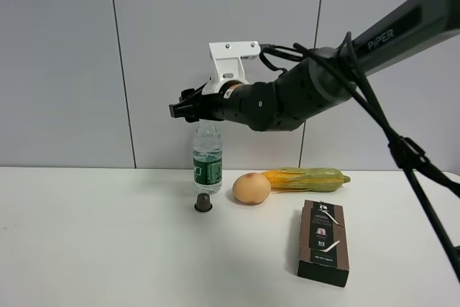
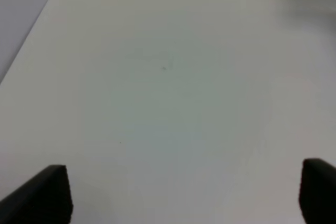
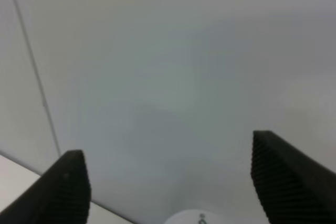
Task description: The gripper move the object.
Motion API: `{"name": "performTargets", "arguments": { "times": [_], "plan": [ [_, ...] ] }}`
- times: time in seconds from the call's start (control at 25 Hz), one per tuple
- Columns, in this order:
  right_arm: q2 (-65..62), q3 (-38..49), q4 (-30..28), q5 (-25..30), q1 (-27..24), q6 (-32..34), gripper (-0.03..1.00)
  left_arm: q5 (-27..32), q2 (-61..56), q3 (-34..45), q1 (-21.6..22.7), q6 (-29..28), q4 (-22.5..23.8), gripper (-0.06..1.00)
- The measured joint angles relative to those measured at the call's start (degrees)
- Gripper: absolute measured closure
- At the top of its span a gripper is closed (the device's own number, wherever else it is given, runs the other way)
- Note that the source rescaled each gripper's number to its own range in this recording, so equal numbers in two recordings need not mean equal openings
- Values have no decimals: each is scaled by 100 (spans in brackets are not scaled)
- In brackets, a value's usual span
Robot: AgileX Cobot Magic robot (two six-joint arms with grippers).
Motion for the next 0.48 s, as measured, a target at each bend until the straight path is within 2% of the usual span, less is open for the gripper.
{"name": "performTargets", "arguments": {
  "times": [0.04, 0.16, 0.2, 0.36, 0.48],
  "plan": [
    [-68, 0, -12, 118, 0, -96, 62, 0, 0, 0, 0, 0, 0, -6],
    [-313, 0, -5, 373, 20, -292, 33, 0, 0, 0, 0, 0, 0, -6],
    [-395, 0, 2, 456, 27, -323, 28, 0, 0, 0, 0, 0, 0, -6],
    [-939, 0, 1, 974, 46, -433, 21, 0, 0, 0, 0, 0, 0, -6],
    [-1641, 0, 1, 1897, 46, -592, 21, 0, 0, 0, 0, 0, 0, -6]
  ]
}}
